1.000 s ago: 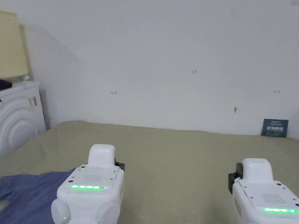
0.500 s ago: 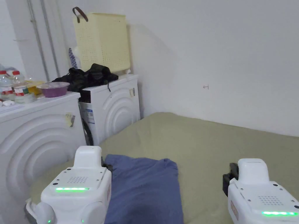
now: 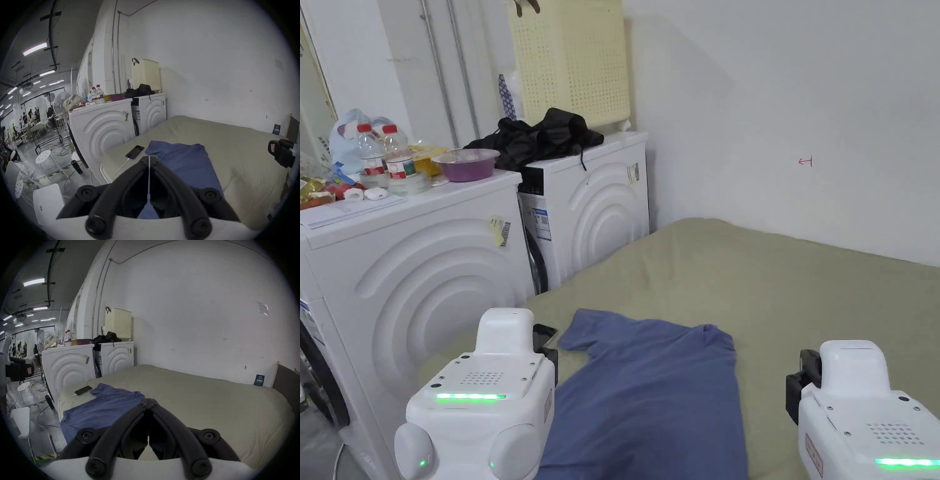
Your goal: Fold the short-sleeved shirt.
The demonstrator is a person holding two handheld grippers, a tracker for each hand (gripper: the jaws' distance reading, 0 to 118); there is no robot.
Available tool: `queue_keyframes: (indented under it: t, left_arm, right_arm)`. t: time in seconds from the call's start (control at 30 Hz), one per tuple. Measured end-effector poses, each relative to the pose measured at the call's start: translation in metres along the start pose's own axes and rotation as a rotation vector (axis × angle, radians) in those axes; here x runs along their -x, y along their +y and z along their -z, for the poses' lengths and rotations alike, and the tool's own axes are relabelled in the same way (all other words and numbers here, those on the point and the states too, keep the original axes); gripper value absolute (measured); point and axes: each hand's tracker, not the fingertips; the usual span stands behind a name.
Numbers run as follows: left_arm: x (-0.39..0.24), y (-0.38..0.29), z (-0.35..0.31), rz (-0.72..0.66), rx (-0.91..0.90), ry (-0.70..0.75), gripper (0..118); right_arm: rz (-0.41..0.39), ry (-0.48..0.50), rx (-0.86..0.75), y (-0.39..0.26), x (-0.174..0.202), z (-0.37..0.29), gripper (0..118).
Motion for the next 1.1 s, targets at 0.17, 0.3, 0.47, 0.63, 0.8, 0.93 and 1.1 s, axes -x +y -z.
queue_keyframes:
  t: [0.17, 0.3, 0.47, 0.63, 0.8, 0.93, 1.1]
  left_arm:
    - [-0.018, -0.006, 0.039, 0.030, 0.041, -0.054, 1]
    - [-0.051, -0.014, 0.099, 0.082, 0.140, -0.133, 1]
    - [-0.100, -0.041, 0.205, 0.056, 0.421, -0.288, 1]
    - [-0.140, -0.068, 0.273, 0.081, 0.586, -0.357, 53]
    - [-0.155, -0.099, 0.312, 0.181, 0.654, -0.278, 108]
    - [-0.151, -0.127, 0.304, 0.188, 0.688, -0.284, 110]
    - [-0.163, -0.098, 0.302, 0.189, 0.687, -0.291, 47]
  right_arm:
    - [-0.006, 0.007, 0.028, -0.010, 0.003, 0.022, 0]
    - [0.003, 0.001, 0.063, -0.024, 0.000, 0.036, 0]
    - [-0.004, -0.012, 0.120, -0.064, -0.006, 0.061, 0]
    - [-0.003, -0.031, 0.165, -0.082, -0.013, 0.071, 0]
    - [-0.019, -0.038, 0.191, -0.097, -0.016, 0.078, 0]
    - [0.005, -0.028, 0.218, -0.101, -0.020, 0.078, 0]
    - [0.015, -0.031, 0.218, -0.092, -0.029, 0.063, 0]
